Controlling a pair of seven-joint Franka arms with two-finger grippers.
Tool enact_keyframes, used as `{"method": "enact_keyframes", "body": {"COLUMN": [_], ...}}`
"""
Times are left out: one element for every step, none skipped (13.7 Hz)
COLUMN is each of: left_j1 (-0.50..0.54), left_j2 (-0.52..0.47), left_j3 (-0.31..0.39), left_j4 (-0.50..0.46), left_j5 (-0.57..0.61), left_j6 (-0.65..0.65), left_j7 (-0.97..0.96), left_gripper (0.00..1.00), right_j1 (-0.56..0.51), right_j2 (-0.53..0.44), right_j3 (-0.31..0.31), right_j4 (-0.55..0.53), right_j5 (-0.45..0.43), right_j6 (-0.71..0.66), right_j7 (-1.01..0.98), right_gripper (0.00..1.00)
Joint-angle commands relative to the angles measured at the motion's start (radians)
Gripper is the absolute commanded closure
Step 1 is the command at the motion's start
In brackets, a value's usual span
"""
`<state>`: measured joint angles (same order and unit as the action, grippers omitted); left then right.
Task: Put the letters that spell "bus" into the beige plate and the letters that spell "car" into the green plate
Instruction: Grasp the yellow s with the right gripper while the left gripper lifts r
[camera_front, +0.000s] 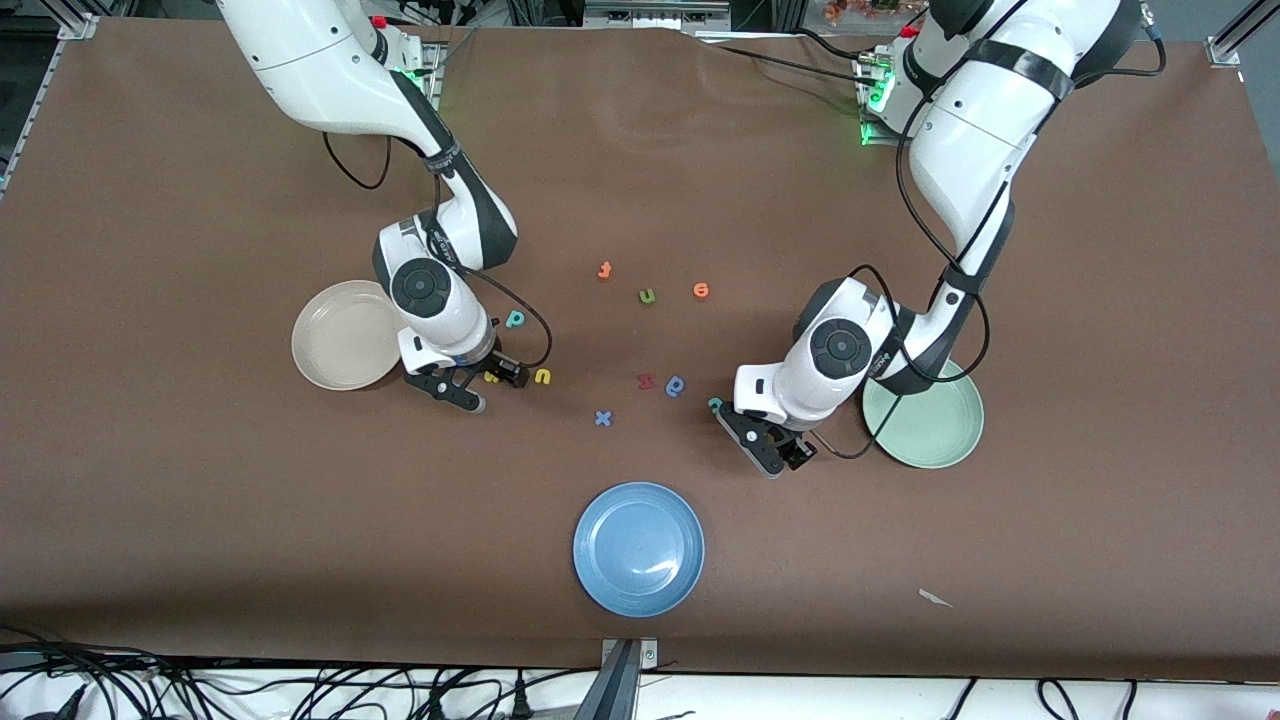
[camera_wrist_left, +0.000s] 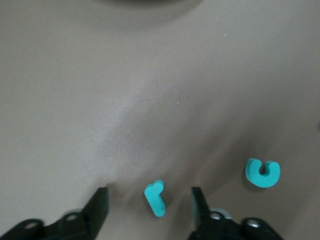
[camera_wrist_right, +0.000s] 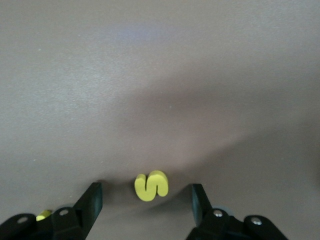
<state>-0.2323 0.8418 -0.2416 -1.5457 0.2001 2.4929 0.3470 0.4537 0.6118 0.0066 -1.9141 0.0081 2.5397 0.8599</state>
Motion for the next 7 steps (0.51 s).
{"method": "enact_keyframes", "body": {"left_j1": [0.001,0.001,-0.001,-0.001,0.001,0.001,0.001], "left_j2": [0.023,0.029,0.036,0.033,0.031,0.030,0.025], "left_j3": [-0.002,-0.002,-0.002,-0.002,-0.002,-0.002,-0.002], "left_j4": [0.029,0.029,0.029,0.029,0.029,0.029,0.029], "left_j5": [0.035,0.035,0.035,0.035,0.036,0.036,0.036], "left_j6": [0.001,0.003,0.003,0.003,0.003,0.003,0.001], "left_j7": [0.000,0.000,0.000,0.000,0.003,0.006,0.004], "left_gripper": [0.48,0.50,0.59,0.75,0.91,1.00,1.00], "right_j1": [-0.003,-0.004,-0.004,-0.003,-0.004,-0.003,-0.003], "right_j2": [-0.004,-0.004,-0.004,-0.004,-0.004,-0.004,-0.004], "right_j3": [-0.002,-0.002,-0.002,-0.002,-0.002,-0.002,-0.002], "right_j4": [0.000,0.000,0.001,0.001,0.000,0.000,0.000], "right_j5": [0.007,0.007,0.007,0.007,0.007,0.007,0.007], "right_j6": [-0.012,-0.012,-0.012,-0.012,-0.012,-0.013,-0.013], "right_j7": [-0.018,-0.018,-0.018,-0.018,-0.018,-0.019,-0.019], "right_gripper": [0.27,0.30,0.33,0.38,0.44,0.47,0.53]}}
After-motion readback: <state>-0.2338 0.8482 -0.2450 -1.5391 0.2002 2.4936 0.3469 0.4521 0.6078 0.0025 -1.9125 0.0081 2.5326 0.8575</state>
